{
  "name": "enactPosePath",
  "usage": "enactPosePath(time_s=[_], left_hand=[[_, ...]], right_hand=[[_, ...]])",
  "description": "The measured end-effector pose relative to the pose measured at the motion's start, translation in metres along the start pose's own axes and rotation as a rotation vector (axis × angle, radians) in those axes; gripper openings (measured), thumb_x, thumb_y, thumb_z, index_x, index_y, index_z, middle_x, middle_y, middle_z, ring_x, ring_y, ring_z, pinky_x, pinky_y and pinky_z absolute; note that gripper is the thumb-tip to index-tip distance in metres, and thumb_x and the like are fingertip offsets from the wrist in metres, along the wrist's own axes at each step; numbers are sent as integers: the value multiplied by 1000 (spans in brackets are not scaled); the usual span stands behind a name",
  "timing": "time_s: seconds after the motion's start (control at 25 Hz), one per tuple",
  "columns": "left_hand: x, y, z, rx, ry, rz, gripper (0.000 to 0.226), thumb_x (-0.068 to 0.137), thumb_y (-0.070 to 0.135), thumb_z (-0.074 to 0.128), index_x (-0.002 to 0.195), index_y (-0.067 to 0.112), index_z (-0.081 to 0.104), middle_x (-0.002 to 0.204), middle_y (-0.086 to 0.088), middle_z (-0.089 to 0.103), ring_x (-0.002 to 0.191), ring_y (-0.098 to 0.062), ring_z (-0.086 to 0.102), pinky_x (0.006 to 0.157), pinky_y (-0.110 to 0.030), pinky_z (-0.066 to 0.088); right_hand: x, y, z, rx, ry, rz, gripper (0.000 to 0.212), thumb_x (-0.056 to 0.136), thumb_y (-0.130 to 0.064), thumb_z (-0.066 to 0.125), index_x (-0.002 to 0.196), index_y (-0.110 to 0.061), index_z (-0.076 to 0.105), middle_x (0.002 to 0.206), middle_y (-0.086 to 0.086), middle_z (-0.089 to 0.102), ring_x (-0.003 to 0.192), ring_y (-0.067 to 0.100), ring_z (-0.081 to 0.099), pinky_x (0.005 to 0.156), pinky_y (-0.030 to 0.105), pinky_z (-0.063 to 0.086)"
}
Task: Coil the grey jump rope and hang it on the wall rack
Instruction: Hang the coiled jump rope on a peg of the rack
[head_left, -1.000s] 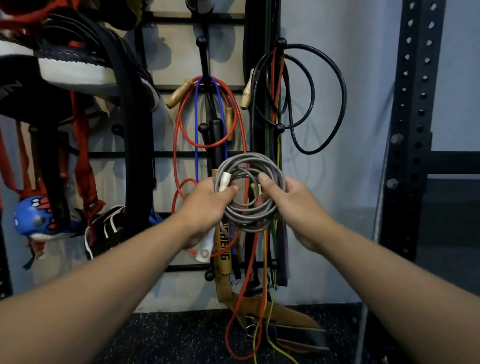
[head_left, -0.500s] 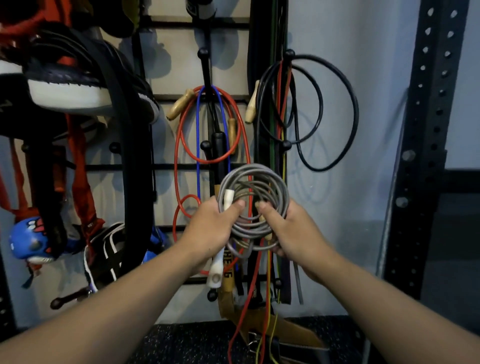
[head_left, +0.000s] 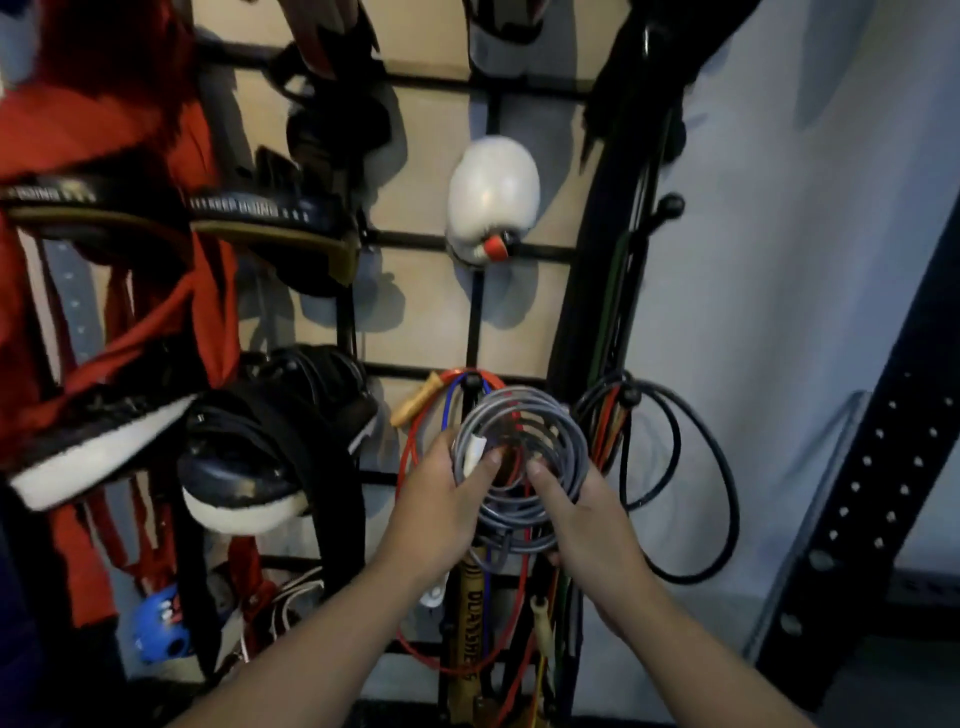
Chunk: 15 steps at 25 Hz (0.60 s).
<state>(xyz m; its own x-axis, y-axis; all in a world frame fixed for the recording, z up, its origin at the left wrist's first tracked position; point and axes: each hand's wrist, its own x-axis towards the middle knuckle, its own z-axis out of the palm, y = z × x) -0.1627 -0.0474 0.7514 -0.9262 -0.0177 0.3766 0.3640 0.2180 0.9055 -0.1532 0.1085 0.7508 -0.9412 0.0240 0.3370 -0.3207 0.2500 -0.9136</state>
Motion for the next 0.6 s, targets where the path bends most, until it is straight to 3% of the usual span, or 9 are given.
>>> enactPosePath(time_s=[0.16,0.28,0.4,0.6], left_hand=[[29,51,-33,9,-14,-30,14,97,50,60,109,49,55,113,18,71,106,5,64,82,-5,47],[48,59,-47,21,-35,-3,25,95,56,52,112,41,60,113,11,72,104,6,64,84,-9,45],[75,47,-44,-2,-16,-20,16,103,44,49,113,39,61,109,15,70,103,10,63,85,-7,43],[126,9,-19,57,77,-57,19,105,38,49,114,23,56,98,14,64,98,-9,64,72,-3,41]], right_hand=[[29,-61,9,5,9,96,31,100,-47,56,127,-33,62,111,-2,73,88,9,62,75,31,47],[47,-74,14,-38,-9,105,33,99,-51,55,128,-37,61,115,-10,73,105,12,68,87,37,55],[76,-66,19,-59,-25,82,33,99,-50,55,128,-36,62,119,-16,71,113,3,65,97,29,51],[137,-22,19,-85,-48,90,27,101,-48,53,121,-33,65,116,-8,72,109,8,65,92,29,50]])
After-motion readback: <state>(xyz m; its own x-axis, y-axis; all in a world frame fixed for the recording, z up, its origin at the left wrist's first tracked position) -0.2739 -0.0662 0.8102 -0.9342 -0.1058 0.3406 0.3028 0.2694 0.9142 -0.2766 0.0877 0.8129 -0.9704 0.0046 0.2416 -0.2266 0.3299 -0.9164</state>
